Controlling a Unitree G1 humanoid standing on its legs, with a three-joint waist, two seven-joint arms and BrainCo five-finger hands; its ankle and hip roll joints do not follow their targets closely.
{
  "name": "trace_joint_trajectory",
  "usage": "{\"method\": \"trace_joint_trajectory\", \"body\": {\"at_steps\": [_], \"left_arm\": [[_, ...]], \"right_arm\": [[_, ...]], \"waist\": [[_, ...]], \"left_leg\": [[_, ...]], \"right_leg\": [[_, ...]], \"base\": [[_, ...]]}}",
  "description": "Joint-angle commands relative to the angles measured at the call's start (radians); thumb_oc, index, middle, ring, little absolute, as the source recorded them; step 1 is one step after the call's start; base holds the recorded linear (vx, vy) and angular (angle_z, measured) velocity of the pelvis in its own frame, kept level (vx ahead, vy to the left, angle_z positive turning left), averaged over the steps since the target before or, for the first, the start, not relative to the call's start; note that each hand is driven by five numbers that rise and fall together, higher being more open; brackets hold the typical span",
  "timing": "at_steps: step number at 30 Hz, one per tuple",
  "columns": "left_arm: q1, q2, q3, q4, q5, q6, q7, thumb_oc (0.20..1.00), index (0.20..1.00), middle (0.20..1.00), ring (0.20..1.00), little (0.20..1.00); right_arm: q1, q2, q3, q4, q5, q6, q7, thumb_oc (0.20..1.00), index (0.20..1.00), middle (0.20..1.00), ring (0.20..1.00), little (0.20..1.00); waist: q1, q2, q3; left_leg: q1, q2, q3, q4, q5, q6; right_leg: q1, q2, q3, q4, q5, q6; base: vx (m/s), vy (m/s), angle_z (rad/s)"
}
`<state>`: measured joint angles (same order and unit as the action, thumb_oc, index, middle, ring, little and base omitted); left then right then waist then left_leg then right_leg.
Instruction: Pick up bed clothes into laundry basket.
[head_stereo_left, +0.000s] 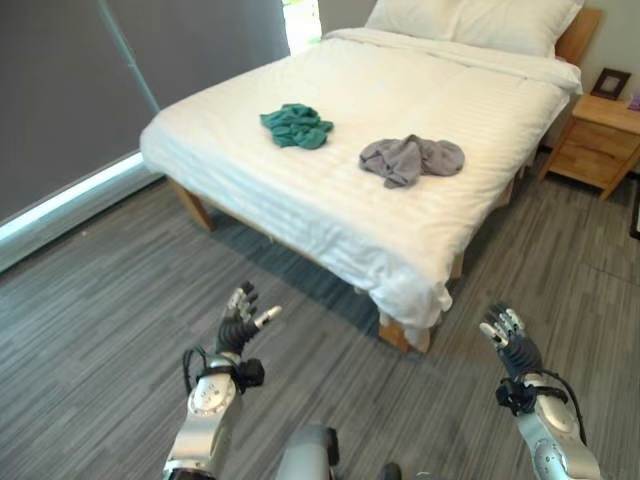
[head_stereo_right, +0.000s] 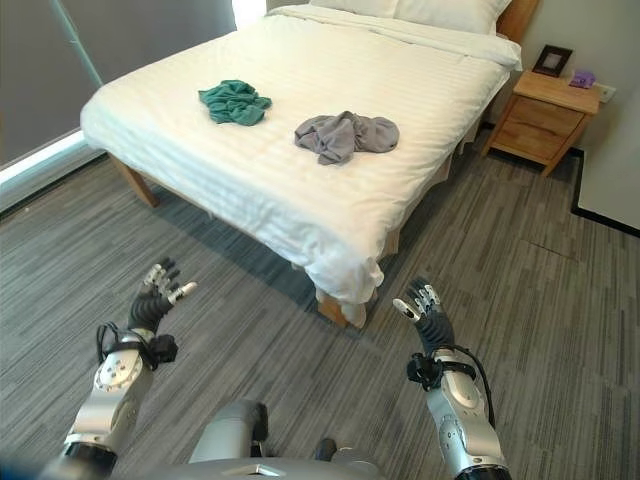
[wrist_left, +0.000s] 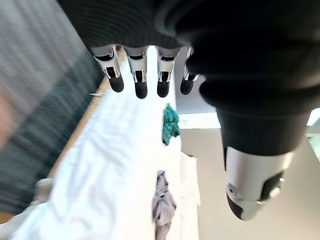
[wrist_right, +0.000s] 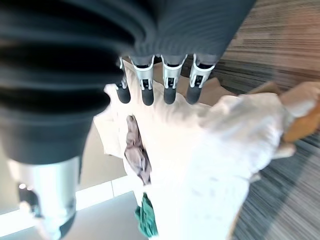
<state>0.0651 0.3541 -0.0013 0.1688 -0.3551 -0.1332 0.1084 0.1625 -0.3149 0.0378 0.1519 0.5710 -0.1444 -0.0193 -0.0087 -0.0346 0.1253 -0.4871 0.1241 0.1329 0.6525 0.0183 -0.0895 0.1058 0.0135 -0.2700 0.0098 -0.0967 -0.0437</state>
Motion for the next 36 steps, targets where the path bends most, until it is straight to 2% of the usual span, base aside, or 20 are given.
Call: {"method": "trace_joint_trajectory", "body": {"at_steps": [1, 2, 4, 5, 8, 9, 12, 14, 16, 17, 19, 21, 23, 24, 25, 28, 30, 31, 33, 36], "left_arm": [[-0.048, 0.026, 0.016, -0.064, -0.044, -0.069, -0.007, 1.000, 1.000, 1.000, 1.000, 1.000], [-0.040, 0.021, 0.022, -0.068, -0.046, -0.070, -0.007, 1.000, 1.000, 1.000, 1.000, 1.000], [-0.031, 0.009, 0.038, -0.075, -0.055, -0.076, 0.005, 1.000, 1.000, 1.000, 1.000, 1.000], [-0.020, 0.000, 0.064, -0.076, -0.065, -0.079, 0.017, 1.000, 1.000, 1.000, 1.000, 1.000], [-0.014, -0.004, 0.093, -0.080, -0.073, -0.088, 0.025, 1.000, 1.000, 1.000, 1.000, 1.000], [-0.011, -0.004, 0.102, -0.086, -0.084, -0.090, 0.022, 1.000, 1.000, 1.000, 1.000, 1.000], [-0.020, 0.025, 0.091, -0.090, -0.063, -0.089, -0.002, 1.000, 1.000, 1.000, 1.000, 1.000], [-0.046, 0.062, 0.081, -0.101, -0.043, -0.084, -0.005, 1.000, 1.000, 1.000, 1.000, 1.000], [-0.050, 0.086, 0.077, -0.113, -0.044, -0.085, -0.006, 1.000, 1.000, 1.000, 1.000, 1.000], [-0.051, 0.094, 0.075, -0.107, -0.038, -0.077, -0.007, 1.000, 1.000, 1.000, 1.000, 1.000], [-0.047, 0.099, 0.071, -0.107, -0.026, -0.070, -0.031, 1.000, 1.000, 1.000, 1.000, 1.000], [-0.030, 0.091, 0.083, -0.119, -0.023, -0.070, -0.051, 1.000, 1.000, 1.000, 1.000, 1.000], [-0.006, 0.083, 0.087, -0.130, -0.020, -0.066, -0.059, 1.000, 1.000, 1.000, 1.000, 1.000], [-0.005, 0.082, 0.081, -0.127, -0.021, -0.065, -0.062, 1.000, 1.000, 1.000, 1.000, 1.000], [-0.007, 0.090, 0.077, -0.123, -0.003, -0.070, -0.051, 1.000, 1.000, 1.000, 1.000, 1.000], [0.013, 0.055, 0.067, -0.121, -0.006, -0.061, -0.072, 1.000, 1.000, 1.000, 1.000, 1.000], [0.021, 0.042, 0.064, -0.129, -0.021, -0.064, -0.073, 1.000, 1.000, 1.000, 1.000, 1.000], [0.032, 0.034, 0.033, -0.132, -0.060, -0.052, -0.105, 1.000, 1.000, 1.000, 1.000, 1.000], [0.027, 0.031, 0.018, -0.128, -0.062, -0.048, -0.108, 1.000, 1.000, 1.000, 1.000, 1.000], [0.030, 0.029, -0.005, -0.130, -0.070, -0.040, -0.114, 1.000, 1.000, 1.000, 1.000, 1.000]], "right_arm": [[0.025, -0.045, -0.029, -0.095, -0.012, -0.041, 0.008, 1.000, 1.000, 1.000, 1.000, 1.000], [0.034, -0.051, -0.037, -0.093, -0.040, -0.038, 0.006, 1.000, 1.000, 1.000, 1.000, 1.000], [0.040, -0.054, -0.057, -0.080, -0.045, -0.037, 0.000, 1.000, 1.000, 1.000, 1.000, 1.000], [0.033, -0.052, -0.074, -0.073, -0.031, -0.035, 0.011, 1.000, 1.000, 1.000, 1.000, 1.000], [0.022, -0.063, -0.086, -0.068, -0.048, -0.034, 0.018, 1.000, 1.000, 1.000, 1.000, 1.000], [0.019, -0.064, -0.088, -0.076, -0.060, -0.031, 0.022, 1.000, 1.000, 1.000, 1.000, 1.000], [0.010, -0.038, -0.101, -0.066, -0.088, -0.020, 0.019, 1.000, 1.000, 1.000, 1.000, 1.000], [-0.007, -0.024, -0.095, -0.073, -0.081, -0.024, 0.016, 1.000, 1.000, 1.000, 1.000, 1.000], [-0.029, -0.002, -0.067, -0.088, -0.045, -0.030, 0.029, 1.000, 1.000, 1.000, 1.000, 1.000], [-0.033, 0.004, -0.059, -0.082, -0.043, -0.028, 0.035, 1.000, 1.000, 1.000, 1.000, 1.000], [-0.029, -0.027, -0.067, -0.088, -0.093, -0.009, 0.037, 1.000, 1.000, 1.000, 1.000, 1.000], [-0.033, -0.052, -0.099, -0.095, -0.112, -0.018, 0.042, 1.000, 1.000, 1.000, 1.000, 1.000], [-0.054, -0.098, -0.132, -0.099, -0.136, -0.027, 0.032, 1.000, 1.000, 1.000, 1.000, 1.000], [-0.063, -0.115, -0.141, -0.094, -0.145, -0.034, 0.021, 1.000, 1.000, 1.000, 1.000, 1.000], [-0.065, -0.143, -0.154, -0.078, -0.192, -0.048, 0.001, 1.000, 1.000, 1.000, 1.000, 1.000], [-0.084, -0.195, -0.166, -0.122, -0.251, -0.010, 0.003, 1.000, 1.000, 1.000, 1.000, 1.000], [-0.125, -0.223, -0.160, -0.108, -0.262, -0.013, 0.002, 1.000, 1.000, 1.000, 1.000, 1.000], [-0.167, -0.287, -0.178, -0.088, -0.241, -0.013, -0.014, 1.000, 1.000, 1.000, 1.000, 1.000], [-0.191, -0.316, -0.179, -0.082, -0.238, -0.013, -0.015, 1.000, 1.000, 1.000, 1.000, 1.000], [-0.231, -0.363, -0.177, -0.054, -0.241, -0.006, -0.031, 1.000, 1.000, 1.000, 1.000, 1.000]], "waist": [[0.010, 0.007, 0.030], [0.017, 0.014, 0.026], [0.028, 0.026, 0.013], [0.036, 0.033, 0.008], [0.050, 0.036, 0.002], [0.049, 0.034, -0.006], [0.033, 0.018, -0.037], [0.030, 0.009, -0.023], [0.032, 0.026, 0.006], [0.027, 0.033, 0.007], [-0.002, 0.042, 0.006], [-0.007, 0.039, 0.001], [-0.010, 0.017, -0.003], [-0.013, 0.007, -0.001], [-0.016, -0.002, 0.004], [0.016, -0.031, -0.013], [0.026, -0.034, -0.016], [0.045, -0.050, 0.001], [0.042, -0.055, 0.017], [0.044, -0.068, 0.033]], "left_leg": [[0.235, 0.022, -0.021, -0.325, 0.124, -0.001], [0.247, 0.032, -0.057, -0.415, 0.114, -0.003], [0.252, 0.069, -0.141, -0.548, 0.166, -0.035], [0.267, 0.105, -0.235, -0.597, 0.202, -0.075], [0.294, 0.116, -0.315, -0.587, 0.208, -0.101], [0.314, 0.111, -0.325, -0.577, 0.164, -0.101], [0.378, 0.054, -0.256, -0.614, 0.068, -0.058], [0.387, 0.002, -0.216, -0.597, 0.033, -0.002], [0.405, -0.022, -0.189, -0.595, 0.020, 0.034], [0.416, -0.031, -0.176, -0.608, 0.019, 0.049], [0.450, -0.055, -0.191, -0.646, 0.017, 0.071], [0.477, -0.067, -0.197, -0.671, 0.015, 0.076], [0.510, -0.092, -0.199, -0.697, 0.003, 0.081], [0.512, -0.102, -0.215, -0.689, -0.003, 0.085], [0.519, -0.107, -0.230, -0.684, -0.016, 0.085], [0.505, -0.115, -0.252, -0.669, -0.018, 0.080], [0.503, -0.110, -0.258, -0.657, -0.024, 0.072], [0.446, -0.114, -0.287, -0.534, -0.013, 0.026], [0.398, -0.121, -0.287, -0.462, 0.004, 0.007], [0.304, -0.153, -0.202, -0.380, 0.018, 0.009]], "right_leg": [[-0.014, -0.100, 0.077, -0.061, 0.081, 0.106], [0.010, -0.109, 0.090, -0.060, 0.062, 0.120], [0.050, -0.145, 0.123, -0.051, 0.043, 0.147], [0.074, -0.180, 0.172, -0.038, 0.029, 0.169], [0.083, -0.207, 0.220, -0.035, 0.028, 0.192], [0.083, -0.231, 0.233, -0.036, 0.033, 0.207], [0.028, -0.339, 0.270, 0.025, 0.134, 0.265], [-0.066, -0.367, 0.324, 0.179, 0.272, 0.235], [-0.169, -0.390, 0.271, 0.295, 0.347, 0.213], [-0.188, -0.385, 0.247, 0.331, 0.337, 0.209], [-0.222, -0.241, 0.291, 0.350, 0.198, 0.189], [-0.235, -0.156, 0.270, 0.288, 0.110, 0.173], [-0.238, -0.099, 0.238, 0.153, 0.114, 0.164], [-0.236, -0.072, 0.263, 0.116, 0.122, 0.161], [-0.210, -0.059, 0.309, 0.109, 0.106, 0.154], [-0.147, -0.058, 0.319, 0.028, 0.117, 0.146], [-0.123, -0.058, 0.304, 0.003, 0.120, 0.142], [-0.085, -0.063, 0.268, -0.029, 0.118, 0.124], [-0.070, -0.070, 0.237, -0.039, 0.121, 0.118], [-0.041, -0.086, 0.179, -0.060, 0.123, 0.113]], "base": [[0.51, 0.284, -0.57], [0.51, 0.313, -0.56], [0.58, 0.396, -0.43], [0.60, 0.438, -0.93], [0.31, 0.272, -0.77], [0.39, 0.522, -1.14], [0.29, 0.504, -0.75], [0.12, 0.418, -0.40], [0.04, 0.467, -0.48], [0.08, 0.435, -0.28], [0.21, 0.352, -0.12], [0.23, 0.187, 0.04], [0.23, 0.068, -0.03], [0.21, -0.011, 0.05], [0.15, -0.049, 0.27], [0.13, -0.118, 0.76], [0.10, -0.160, 0.38], [0.03, -0.139, 0.23], [-0.02, -0.119, 0.54], [-0.03, -0.081, 0.91]]}}
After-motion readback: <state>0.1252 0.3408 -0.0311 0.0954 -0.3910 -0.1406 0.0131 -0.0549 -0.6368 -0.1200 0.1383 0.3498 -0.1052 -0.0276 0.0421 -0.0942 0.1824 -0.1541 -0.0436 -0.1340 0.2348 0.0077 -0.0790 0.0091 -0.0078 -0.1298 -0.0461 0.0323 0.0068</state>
